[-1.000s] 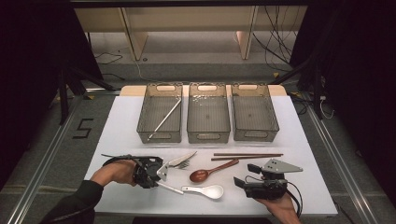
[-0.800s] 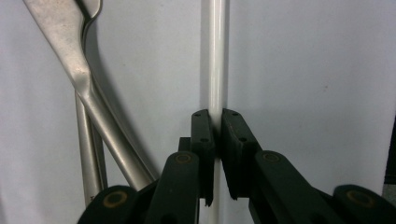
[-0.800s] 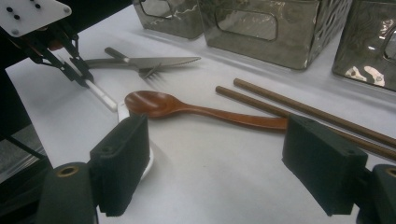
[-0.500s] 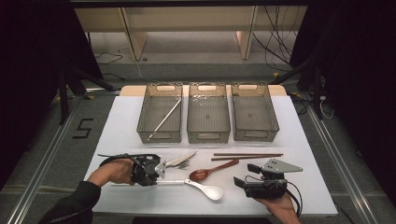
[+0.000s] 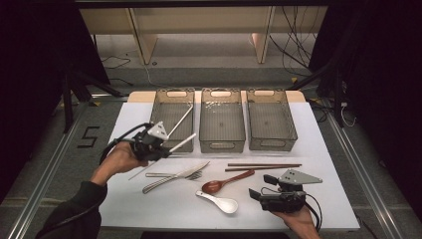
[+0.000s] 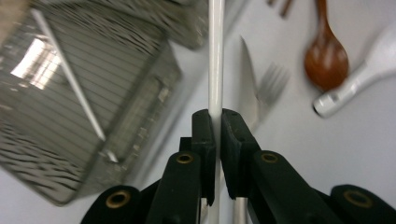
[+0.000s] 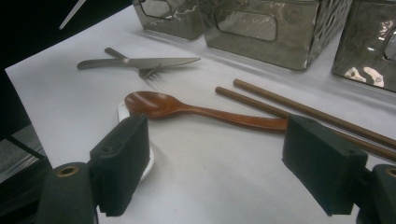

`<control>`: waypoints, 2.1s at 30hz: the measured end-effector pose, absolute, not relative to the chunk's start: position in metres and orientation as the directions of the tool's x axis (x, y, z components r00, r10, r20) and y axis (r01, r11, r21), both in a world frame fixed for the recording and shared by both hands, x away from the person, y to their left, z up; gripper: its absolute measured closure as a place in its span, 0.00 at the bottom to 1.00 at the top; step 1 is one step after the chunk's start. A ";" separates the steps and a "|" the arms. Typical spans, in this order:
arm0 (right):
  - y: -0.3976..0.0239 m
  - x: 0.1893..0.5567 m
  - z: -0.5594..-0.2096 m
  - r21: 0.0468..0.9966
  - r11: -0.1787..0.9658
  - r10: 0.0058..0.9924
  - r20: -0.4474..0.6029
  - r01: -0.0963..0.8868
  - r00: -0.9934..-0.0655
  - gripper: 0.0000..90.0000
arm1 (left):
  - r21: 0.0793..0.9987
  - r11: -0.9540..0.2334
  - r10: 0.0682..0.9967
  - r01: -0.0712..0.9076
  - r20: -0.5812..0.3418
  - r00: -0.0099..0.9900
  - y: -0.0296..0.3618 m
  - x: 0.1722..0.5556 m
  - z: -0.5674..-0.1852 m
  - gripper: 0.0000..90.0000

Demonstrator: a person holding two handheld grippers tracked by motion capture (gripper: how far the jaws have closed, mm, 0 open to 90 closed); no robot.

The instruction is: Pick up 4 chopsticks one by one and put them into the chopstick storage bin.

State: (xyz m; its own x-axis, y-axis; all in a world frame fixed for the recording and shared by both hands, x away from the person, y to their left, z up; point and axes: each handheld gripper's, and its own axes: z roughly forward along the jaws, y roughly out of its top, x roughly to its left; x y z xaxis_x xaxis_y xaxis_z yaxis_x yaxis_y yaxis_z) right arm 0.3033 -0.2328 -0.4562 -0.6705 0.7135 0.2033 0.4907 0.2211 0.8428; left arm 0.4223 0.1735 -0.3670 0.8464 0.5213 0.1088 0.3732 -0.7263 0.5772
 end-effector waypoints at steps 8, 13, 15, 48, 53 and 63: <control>-0.234 0.303 -0.456 0.845 0.217 0.713 0.205 0.489 -0.671 0.27 | 0.700 -0.564 0.669 0.439 0.076 0.739 0.176 0.461 -0.340 0.94; -0.234 0.303 -0.456 0.843 0.215 0.713 0.209 0.492 -0.669 0.27 | 0.744 -0.511 0.708 0.430 0.081 0.701 0.174 0.481 -0.328 0.94; -0.235 0.303 -0.456 0.844 0.214 0.713 0.209 0.492 -0.670 0.27 | 0.761 -0.491 0.725 0.424 0.087 0.683 0.172 0.487 -0.325 0.94; -0.234 0.303 -0.457 0.843 0.216 0.708 0.212 0.492 -0.673 0.27 | 0.788 -0.388 0.826 0.479 0.065 0.561 0.183 0.528 -0.377 0.93; -0.235 0.302 -0.457 0.845 0.216 0.708 0.209 0.489 -0.674 0.27 | 0.775 -0.387 0.830 0.500 0.057 0.554 0.182 0.529 -0.384 0.93; -0.235 0.303 -0.457 0.845 0.215 0.708 0.211 0.490 -0.674 0.27 | 0.750 -0.385 0.841 0.537 0.047 0.539 0.180 0.533 -0.396 0.91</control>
